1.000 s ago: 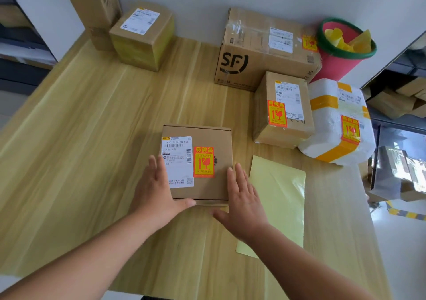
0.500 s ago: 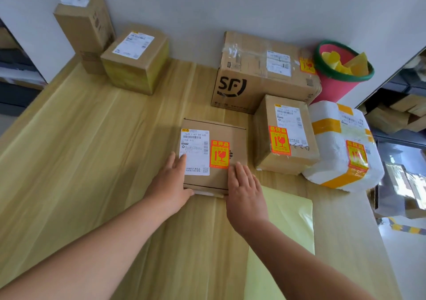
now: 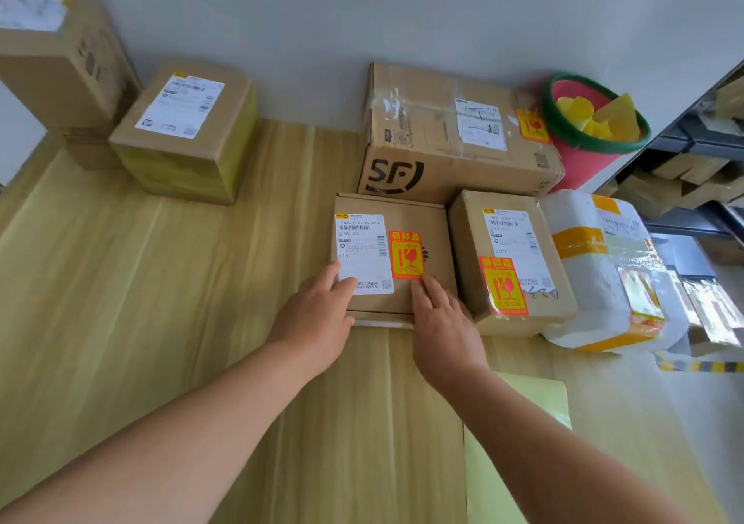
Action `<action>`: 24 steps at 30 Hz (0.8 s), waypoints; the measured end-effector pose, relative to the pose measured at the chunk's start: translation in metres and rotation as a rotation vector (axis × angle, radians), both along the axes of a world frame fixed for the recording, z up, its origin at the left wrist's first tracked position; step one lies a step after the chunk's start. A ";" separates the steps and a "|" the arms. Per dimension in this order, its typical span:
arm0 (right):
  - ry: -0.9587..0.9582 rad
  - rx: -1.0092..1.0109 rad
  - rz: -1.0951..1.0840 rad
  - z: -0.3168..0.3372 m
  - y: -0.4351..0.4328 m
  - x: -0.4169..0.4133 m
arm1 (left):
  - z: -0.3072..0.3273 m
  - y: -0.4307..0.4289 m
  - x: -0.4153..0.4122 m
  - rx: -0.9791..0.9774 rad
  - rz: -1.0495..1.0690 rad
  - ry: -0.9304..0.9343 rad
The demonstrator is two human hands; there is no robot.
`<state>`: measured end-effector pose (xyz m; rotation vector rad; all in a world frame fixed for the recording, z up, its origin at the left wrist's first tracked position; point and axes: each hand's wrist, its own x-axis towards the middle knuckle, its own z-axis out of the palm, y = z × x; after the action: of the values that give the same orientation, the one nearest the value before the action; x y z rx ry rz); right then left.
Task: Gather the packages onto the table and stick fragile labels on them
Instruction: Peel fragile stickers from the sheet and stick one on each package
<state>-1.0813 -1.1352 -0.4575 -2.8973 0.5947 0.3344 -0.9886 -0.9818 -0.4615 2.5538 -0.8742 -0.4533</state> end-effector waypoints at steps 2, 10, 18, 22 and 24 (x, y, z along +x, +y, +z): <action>-0.002 0.018 -0.038 0.003 0.004 0.003 | 0.000 0.002 0.002 -0.024 -0.008 0.023; -0.173 0.172 0.084 0.033 0.062 0.074 | 0.030 0.056 0.057 -0.145 0.297 -0.142; -0.262 0.409 0.086 0.050 0.124 0.191 | 0.046 0.121 0.157 -0.180 0.641 -0.185; -0.209 0.466 0.020 0.045 0.134 0.232 | 0.041 0.130 0.198 -0.206 0.769 -0.056; -0.195 0.508 -0.038 0.041 0.137 0.249 | 0.038 0.132 0.217 -0.263 0.824 0.031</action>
<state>-0.8321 -0.9978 -0.4161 -2.3914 0.4525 0.1626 -0.7719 -0.8497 -0.4231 2.3791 0.1626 -0.1052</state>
